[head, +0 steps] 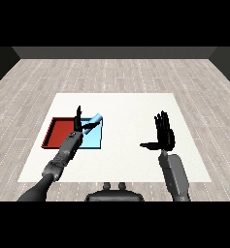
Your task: Pick the blue can and put it in the blue box
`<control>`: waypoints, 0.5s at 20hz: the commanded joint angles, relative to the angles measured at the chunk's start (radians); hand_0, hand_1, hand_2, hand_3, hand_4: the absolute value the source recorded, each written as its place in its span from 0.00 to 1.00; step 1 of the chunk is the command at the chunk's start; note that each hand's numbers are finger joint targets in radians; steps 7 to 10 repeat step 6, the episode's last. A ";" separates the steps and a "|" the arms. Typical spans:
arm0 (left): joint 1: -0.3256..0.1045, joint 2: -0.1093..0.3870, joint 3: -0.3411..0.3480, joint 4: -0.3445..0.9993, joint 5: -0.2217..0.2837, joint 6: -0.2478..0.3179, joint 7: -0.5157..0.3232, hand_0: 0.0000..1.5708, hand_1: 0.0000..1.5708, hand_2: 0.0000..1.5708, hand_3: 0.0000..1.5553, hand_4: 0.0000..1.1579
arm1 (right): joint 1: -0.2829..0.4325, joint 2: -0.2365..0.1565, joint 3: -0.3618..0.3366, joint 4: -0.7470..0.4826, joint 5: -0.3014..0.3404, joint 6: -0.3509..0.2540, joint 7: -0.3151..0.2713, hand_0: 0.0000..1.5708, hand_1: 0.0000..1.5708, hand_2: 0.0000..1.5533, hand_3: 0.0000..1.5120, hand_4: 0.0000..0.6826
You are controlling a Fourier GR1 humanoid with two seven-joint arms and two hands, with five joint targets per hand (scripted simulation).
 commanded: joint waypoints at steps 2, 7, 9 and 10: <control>0.059 -0.027 -0.029 -0.215 0.030 -0.268 -0.163 0.00 0.00 0.00 0.00 0.00 | 0.003 -0.019 0.008 0.029 0.004 0.032 0.005 0.00 0.00 0.00 0.00 0.00; 0.213 -0.007 -0.051 -0.367 0.091 -0.469 -0.145 0.00 0.00 0.00 0.00 0.00 | 0.048 -0.030 0.027 0.083 0.040 0.063 -0.036 0.00 0.00 0.00 0.00 0.00; 0.213 -0.007 -0.051 -0.367 0.091 -0.469 -0.145 0.00 0.00 0.00 0.00 0.00 | 0.048 -0.030 0.027 0.083 0.040 0.063 -0.036 0.00 0.00 0.00 0.00 0.00; 0.213 -0.007 -0.051 -0.367 0.091 -0.469 -0.145 0.00 0.00 0.00 0.00 0.00 | 0.048 -0.030 0.027 0.083 0.040 0.063 -0.036 0.00 0.00 0.00 0.00 0.00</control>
